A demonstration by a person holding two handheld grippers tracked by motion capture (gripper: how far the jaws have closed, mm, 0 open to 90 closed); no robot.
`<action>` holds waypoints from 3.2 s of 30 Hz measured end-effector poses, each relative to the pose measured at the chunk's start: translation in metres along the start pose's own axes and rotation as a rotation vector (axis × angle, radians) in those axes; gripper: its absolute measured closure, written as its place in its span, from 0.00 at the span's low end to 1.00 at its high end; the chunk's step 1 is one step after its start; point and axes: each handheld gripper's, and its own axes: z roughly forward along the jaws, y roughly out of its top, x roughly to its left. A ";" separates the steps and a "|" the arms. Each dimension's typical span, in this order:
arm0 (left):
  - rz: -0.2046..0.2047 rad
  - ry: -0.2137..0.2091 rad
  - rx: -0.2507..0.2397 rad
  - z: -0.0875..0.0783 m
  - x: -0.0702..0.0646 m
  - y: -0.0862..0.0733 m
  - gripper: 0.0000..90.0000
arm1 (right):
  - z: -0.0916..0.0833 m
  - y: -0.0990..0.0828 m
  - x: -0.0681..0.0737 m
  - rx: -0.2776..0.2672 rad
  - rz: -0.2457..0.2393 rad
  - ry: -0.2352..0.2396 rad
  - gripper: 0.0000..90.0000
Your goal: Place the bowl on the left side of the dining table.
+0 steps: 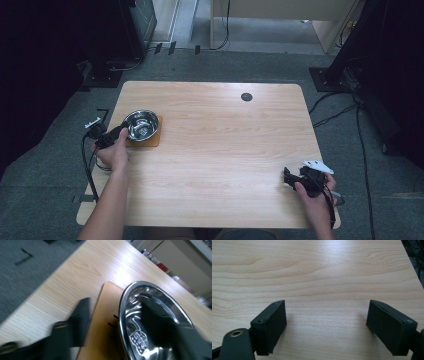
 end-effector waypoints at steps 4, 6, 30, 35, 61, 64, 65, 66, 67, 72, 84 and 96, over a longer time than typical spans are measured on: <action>0.061 -0.027 -0.016 -0.004 -0.004 0.000 0.18 | 0.000 0.000 0.000 0.000 0.000 0.000 0.18; 0.074 -0.022 -0.001 -0.005 -0.005 0.000 0.18 | 0.000 0.000 0.000 0.000 0.000 0.000 0.18; 0.207 -0.057 -0.016 -0.029 -0.018 -0.004 0.18 | 0.000 0.000 0.000 0.000 0.000 0.000 0.18; 0.223 -0.069 -0.017 -0.036 -0.020 -0.007 0.18 | 0.000 0.000 0.000 0.000 0.000 0.000 0.18; 0.339 -0.104 -0.005 -0.060 -0.028 -0.031 0.18 | 0.000 0.000 0.000 0.000 0.000 0.000 0.18; 0.354 -0.103 -0.005 -0.063 -0.028 -0.035 0.18 | 0.000 0.000 0.000 0.000 0.000 0.000 0.18; 0.355 -0.106 -0.005 -0.064 -0.028 -0.035 0.18 | 0.000 0.000 0.000 0.000 0.000 0.000 0.18; 0.356 -0.110 -0.004 -0.064 -0.028 -0.036 0.18 | 0.000 0.000 0.000 0.000 0.000 0.000 0.18; 0.356 -0.110 -0.003 -0.065 -0.028 -0.037 0.18 | 0.000 0.000 0.000 0.000 0.000 0.000 0.18; 0.366 -0.129 0.008 -0.068 -0.029 -0.041 0.18 | 0.000 0.000 0.000 0.000 0.000 0.000 0.18; 0.371 -0.134 0.019 -0.075 -0.021 -0.052 0.18 | 0.000 0.000 0.000 0.000 0.002 0.000 0.18; 0.421 -0.141 0.048 -0.086 -0.014 -0.070 0.18 | 0.000 0.000 0.000 0.001 0.001 0.000 0.18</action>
